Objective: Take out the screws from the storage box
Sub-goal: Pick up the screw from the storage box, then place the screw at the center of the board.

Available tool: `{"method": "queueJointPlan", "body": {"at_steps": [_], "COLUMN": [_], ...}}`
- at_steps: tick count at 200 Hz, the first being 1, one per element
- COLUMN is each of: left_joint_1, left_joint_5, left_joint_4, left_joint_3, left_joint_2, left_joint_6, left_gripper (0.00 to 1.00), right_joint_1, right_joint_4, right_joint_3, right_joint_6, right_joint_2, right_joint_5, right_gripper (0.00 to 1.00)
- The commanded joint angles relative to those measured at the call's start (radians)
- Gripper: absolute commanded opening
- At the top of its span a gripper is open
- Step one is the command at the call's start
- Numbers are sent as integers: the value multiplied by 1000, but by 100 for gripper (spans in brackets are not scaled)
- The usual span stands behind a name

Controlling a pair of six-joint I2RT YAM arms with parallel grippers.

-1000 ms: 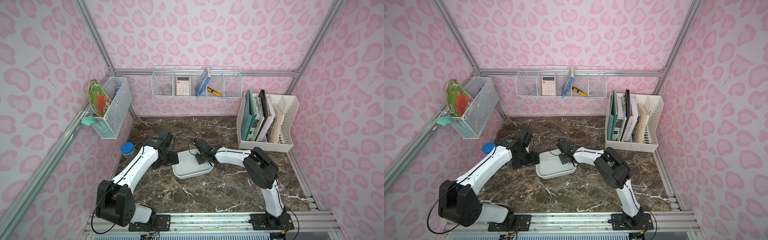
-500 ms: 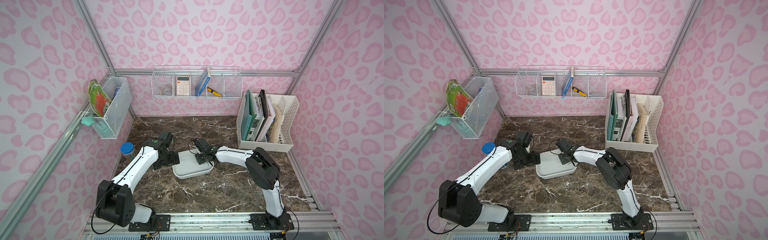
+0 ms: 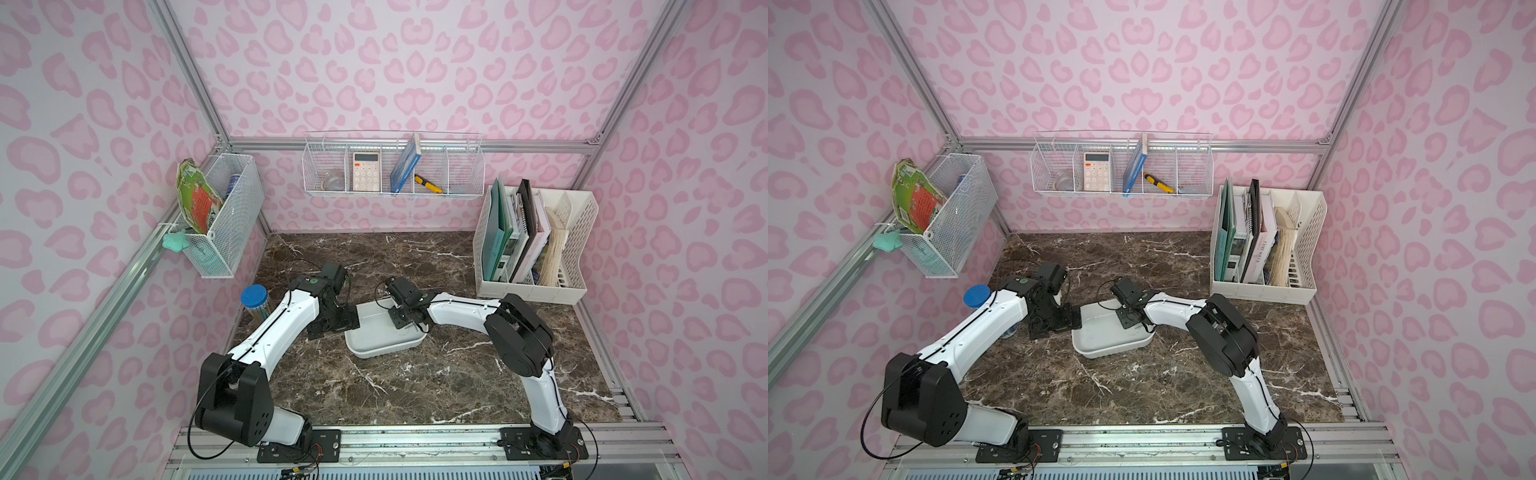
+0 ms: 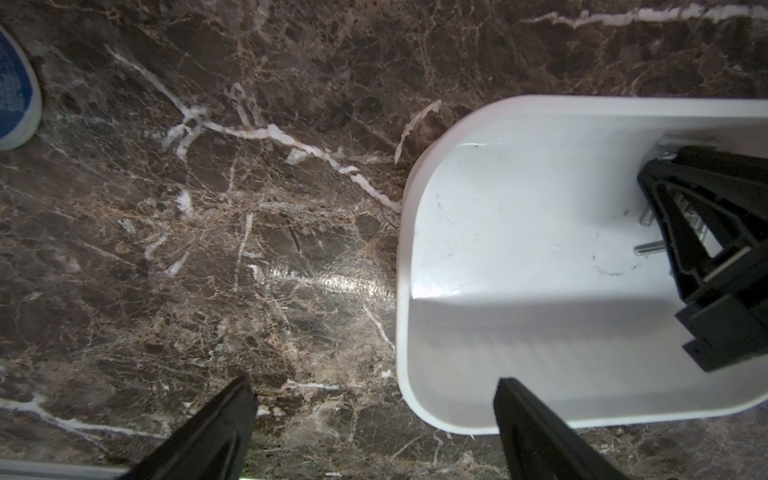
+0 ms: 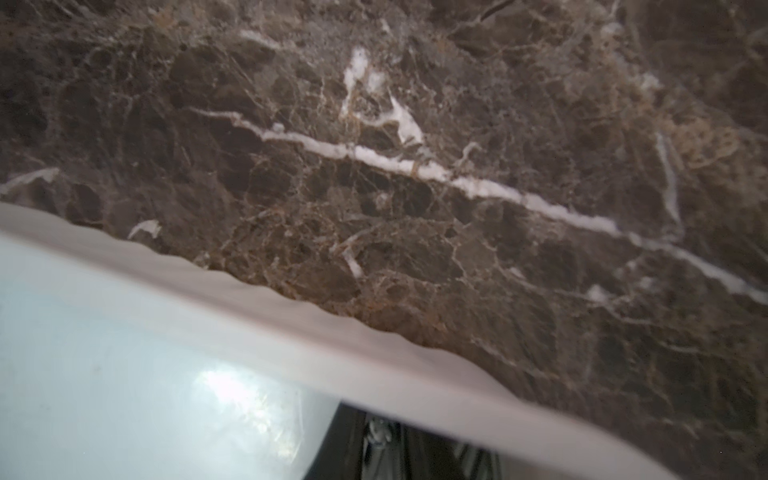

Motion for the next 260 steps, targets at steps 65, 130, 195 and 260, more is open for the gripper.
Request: {"method": "queueJointPlan", "body": {"at_steps": [65,130,195,260], "left_joint_1": [0,-1,-1,-1], "left_joint_5": [0,0,18,2], "left_joint_4": [-8,85,64,53], "left_joint_3": [1,-70,-54,-51], "left_joint_2": [-10,-121,-110,-100], "left_joint_6": [-8,-20,0,0], "left_gripper": [94,92,92,92], "right_joint_1": [3,-9,-180,-235], "right_joint_4": [0,42,75,118], "right_joint_3": [-11,-115,-416,-505], "right_joint_6": [6,29,89,103], "right_joint_2": [-121,-280,-551,-470], "right_joint_5": [-40,-32,-8,-43], "right_gripper": [0,0,0,0]}}
